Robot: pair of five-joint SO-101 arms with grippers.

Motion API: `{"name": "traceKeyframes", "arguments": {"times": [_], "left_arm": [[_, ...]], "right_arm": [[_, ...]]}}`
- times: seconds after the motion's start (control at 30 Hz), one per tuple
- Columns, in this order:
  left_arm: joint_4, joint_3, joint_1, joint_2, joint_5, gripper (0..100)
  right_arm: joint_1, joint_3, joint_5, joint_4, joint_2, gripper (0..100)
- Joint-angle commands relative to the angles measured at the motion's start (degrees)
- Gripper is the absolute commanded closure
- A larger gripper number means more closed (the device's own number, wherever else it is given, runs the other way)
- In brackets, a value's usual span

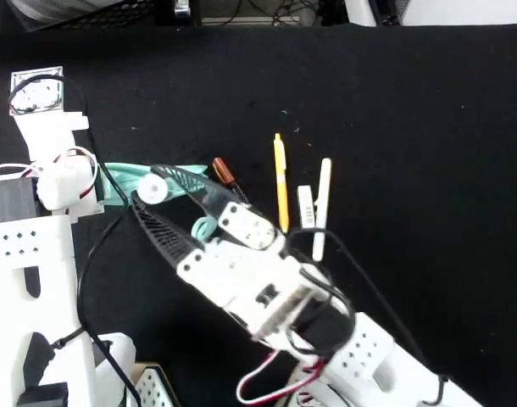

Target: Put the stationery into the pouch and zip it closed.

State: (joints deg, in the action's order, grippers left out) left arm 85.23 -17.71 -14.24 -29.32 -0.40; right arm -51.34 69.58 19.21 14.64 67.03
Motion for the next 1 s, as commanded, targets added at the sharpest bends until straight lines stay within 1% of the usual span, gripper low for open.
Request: {"name": "traceKeyframes", "arguments": {"times": [0.0,0.17,0.43,0.5,0.57,0.7,0.73,0.77,0.83,0.97], "left_arm": [[0.09,-2.51,0.40,0.53,0.44,97],[0.09,-2.51,0.04,0.53,0.44,97],[0.09,-2.51,0.04,0.53,0.44,97],[0.09,-2.51,0.04,0.53,0.44,97],[0.09,-2.51,0.04,0.53,0.44,97],[0.09,-2.51,0.04,0.53,0.44,97],[0.09,-2.51,0.04,0.53,0.44,97],[0.09,-2.51,0.04,0.53,0.44,97],[0.00,-2.51,0.13,0.53,0.44,97],[0.00,-2.51,0.04,0.62,0.44,97]], "right_arm": [[0.62,-1.10,-0.70,6.42,-6.73,98.5],[5.71,-1.01,-0.79,13.98,-16.66,98.5],[6.42,-1.27,-0.62,14.51,-26.24,98.5],[6.24,-2.51,-0.53,12.57,-26.59,98.2],[6.07,-6.02,-0.70,3.34,-25.63,95.5],[6.07,-19.82,-0.88,-28.04,-22.20,79.0],[6.07,-24.04,-1.85,-35.34,-21.67,76.6],[6.07,-28.09,-3.60,-41.76,-20.97,75.8],[6.07,-35.82,-7.21,-51.34,-19.74,75.8],[6.33,-48.04,-8.00,-64.00,-16.31,75.8]]}}
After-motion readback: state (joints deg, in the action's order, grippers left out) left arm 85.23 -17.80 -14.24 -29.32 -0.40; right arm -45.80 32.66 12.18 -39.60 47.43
